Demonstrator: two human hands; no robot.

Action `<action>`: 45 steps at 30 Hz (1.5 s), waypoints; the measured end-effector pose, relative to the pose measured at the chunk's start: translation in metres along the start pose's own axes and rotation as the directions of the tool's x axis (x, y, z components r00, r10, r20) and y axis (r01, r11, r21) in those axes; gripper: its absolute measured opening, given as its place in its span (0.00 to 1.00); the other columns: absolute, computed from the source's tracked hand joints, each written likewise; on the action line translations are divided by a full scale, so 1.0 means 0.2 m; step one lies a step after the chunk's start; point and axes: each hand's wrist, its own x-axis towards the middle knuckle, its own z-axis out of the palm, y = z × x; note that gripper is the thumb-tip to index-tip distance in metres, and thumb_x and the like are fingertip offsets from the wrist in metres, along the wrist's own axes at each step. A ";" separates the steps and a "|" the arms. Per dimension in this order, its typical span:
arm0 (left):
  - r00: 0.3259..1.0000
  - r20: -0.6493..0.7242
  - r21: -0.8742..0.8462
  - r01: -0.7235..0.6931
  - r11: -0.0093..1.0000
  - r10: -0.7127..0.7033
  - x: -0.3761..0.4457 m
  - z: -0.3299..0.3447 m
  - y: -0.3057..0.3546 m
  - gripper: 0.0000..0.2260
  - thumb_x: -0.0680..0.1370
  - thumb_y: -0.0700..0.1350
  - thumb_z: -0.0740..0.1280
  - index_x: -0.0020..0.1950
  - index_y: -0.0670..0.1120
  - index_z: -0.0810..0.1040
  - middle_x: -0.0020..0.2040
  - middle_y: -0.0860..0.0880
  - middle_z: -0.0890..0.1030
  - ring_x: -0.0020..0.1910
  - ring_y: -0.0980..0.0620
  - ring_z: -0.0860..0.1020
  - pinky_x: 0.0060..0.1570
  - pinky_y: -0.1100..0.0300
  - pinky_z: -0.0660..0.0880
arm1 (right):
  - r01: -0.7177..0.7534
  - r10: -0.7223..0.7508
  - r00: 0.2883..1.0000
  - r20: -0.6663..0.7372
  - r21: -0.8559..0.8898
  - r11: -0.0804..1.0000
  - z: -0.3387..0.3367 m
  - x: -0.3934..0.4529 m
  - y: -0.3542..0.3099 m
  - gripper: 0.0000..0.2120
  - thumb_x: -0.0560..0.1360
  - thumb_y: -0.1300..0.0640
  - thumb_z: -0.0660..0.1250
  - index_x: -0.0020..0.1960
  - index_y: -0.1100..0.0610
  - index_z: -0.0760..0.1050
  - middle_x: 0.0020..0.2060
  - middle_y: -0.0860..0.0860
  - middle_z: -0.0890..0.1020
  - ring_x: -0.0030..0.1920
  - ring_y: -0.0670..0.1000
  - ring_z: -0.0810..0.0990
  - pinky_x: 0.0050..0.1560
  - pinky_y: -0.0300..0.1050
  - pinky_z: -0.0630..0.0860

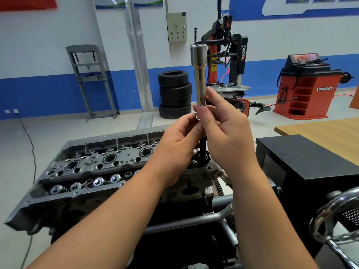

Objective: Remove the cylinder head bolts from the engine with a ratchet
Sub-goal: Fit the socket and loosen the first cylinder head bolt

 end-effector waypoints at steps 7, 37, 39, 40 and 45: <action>0.993 -0.078 0.108 -0.082 0.991 0.091 -0.01 0.00 -0.02 0.06 0.85 0.42 0.65 0.61 0.47 0.78 0.51 0.51 0.87 0.52 0.54 0.85 0.52 0.59 0.81 | -0.049 0.049 0.999 -0.002 0.058 0.997 -0.01 0.00 0.01 0.17 0.82 0.50 0.59 0.64 0.54 0.80 0.47 0.43 0.85 0.52 0.44 0.83 0.53 0.47 0.80; 0.852 -0.510 -0.180 0.029 0.983 -0.119 -0.06 -0.27 -0.03 0.03 0.85 0.44 0.66 0.51 0.47 0.75 0.38 0.53 0.80 0.42 0.53 0.86 0.42 0.56 0.83 | -0.033 0.525 0.767 0.370 -0.793 0.608 -0.05 0.04 -0.05 0.03 0.67 0.55 0.75 0.39 0.52 0.82 0.36 0.49 0.83 0.39 0.48 0.81 0.38 0.44 0.80; 0.844 -0.518 -0.204 0.036 0.978 -0.139 -0.06 -0.27 -0.03 0.04 0.84 0.44 0.66 0.51 0.47 0.75 0.40 0.51 0.80 0.42 0.53 0.86 0.41 0.57 0.82 | 0.053 0.558 0.728 0.398 -0.844 0.533 -0.01 0.09 -0.07 0.04 0.67 0.57 0.75 0.40 0.53 0.81 0.36 0.51 0.83 0.38 0.52 0.81 0.35 0.44 0.79; 0.836 -0.528 -0.219 0.036 0.975 -0.149 -0.06 -0.27 -0.03 0.04 0.84 0.44 0.66 0.50 0.47 0.75 0.41 0.51 0.80 0.42 0.52 0.86 0.41 0.57 0.82 | 0.115 0.569 0.708 0.418 -0.864 0.490 0.01 0.11 -0.09 0.04 0.67 0.58 0.74 0.41 0.54 0.80 0.36 0.52 0.82 0.38 0.52 0.81 0.33 0.42 0.77; 0.791 -0.579 -0.273 0.041 0.961 -0.198 -0.07 -0.29 -0.02 0.05 0.84 0.45 0.67 0.50 0.46 0.73 0.41 0.51 0.80 0.43 0.51 0.86 0.38 0.59 0.82 | 0.381 0.589 0.630 0.506 -0.862 0.334 0.10 0.16 -0.12 0.08 0.67 0.64 0.71 0.38 0.55 0.73 0.36 0.54 0.78 0.37 0.55 0.79 0.35 0.46 0.77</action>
